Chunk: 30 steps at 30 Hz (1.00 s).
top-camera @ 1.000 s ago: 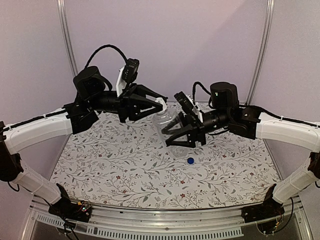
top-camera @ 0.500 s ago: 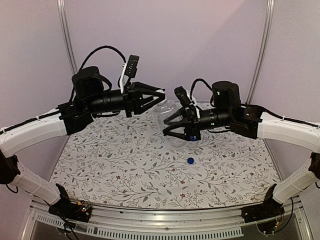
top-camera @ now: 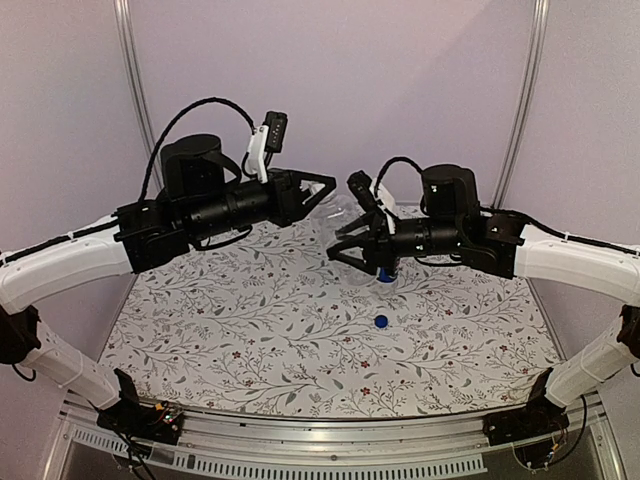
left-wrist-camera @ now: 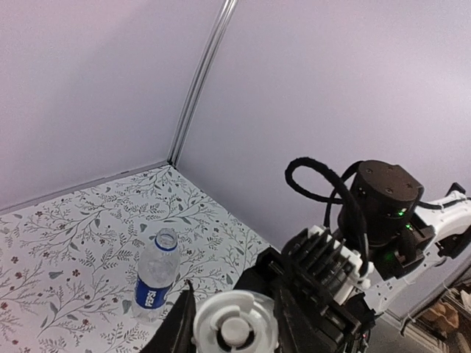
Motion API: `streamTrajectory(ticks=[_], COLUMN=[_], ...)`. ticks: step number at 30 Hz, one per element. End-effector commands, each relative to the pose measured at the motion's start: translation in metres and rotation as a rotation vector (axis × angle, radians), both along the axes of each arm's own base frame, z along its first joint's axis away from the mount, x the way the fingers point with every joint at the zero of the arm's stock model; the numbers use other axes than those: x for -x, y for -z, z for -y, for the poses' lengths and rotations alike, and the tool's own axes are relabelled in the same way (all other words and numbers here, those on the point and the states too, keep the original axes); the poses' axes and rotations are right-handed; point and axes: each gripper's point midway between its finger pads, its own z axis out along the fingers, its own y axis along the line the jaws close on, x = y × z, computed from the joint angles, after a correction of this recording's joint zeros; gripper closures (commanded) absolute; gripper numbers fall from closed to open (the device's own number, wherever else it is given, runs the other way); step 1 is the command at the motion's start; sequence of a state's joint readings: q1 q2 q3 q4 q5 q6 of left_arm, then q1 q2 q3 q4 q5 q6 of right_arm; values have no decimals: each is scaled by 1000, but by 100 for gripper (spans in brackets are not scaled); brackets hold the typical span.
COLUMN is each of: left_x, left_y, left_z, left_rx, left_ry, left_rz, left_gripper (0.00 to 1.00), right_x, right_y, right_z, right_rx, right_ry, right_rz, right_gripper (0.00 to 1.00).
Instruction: Unscrew the bottle caps
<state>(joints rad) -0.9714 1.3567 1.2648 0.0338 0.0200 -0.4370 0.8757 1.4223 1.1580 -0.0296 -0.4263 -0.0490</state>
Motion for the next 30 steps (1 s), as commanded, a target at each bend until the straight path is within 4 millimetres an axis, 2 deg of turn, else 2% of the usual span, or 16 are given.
streamTrajectory(ticks=[1, 3, 7, 14, 19, 22, 30], left_x=[-15, -10, 11, 39, 58, 75, 98], left_y=[13, 4, -14, -28, -32, -32, -33], left_z=[-13, -14, -14, -17, -19, -15, -8], left_rx=[-57, -32, 27, 43, 49, 51, 72], left_ry=[-115, -91, 26, 252, 405, 532, 705], left_rz=[-24, 6, 96, 214, 290, 335, 442], left_gripper=[100, 97, 79, 29, 8, 1, 0], right_x=[-12, -8, 7, 47, 66, 73, 88], right_y=[-15, -15, -15, -15, -15, -17, -23], right_z=[6, 5, 5, 4, 4, 3, 3], right_rx=[-28, -33, -44, -68, -83, -94, -117], right_ry=[56, 20, -74, -310, -428, -481, -596], right_rz=[51, 50, 47, 18, -13, -24, -51], right_gripper=[73, 72, 70, 67, 66, 66, 65])
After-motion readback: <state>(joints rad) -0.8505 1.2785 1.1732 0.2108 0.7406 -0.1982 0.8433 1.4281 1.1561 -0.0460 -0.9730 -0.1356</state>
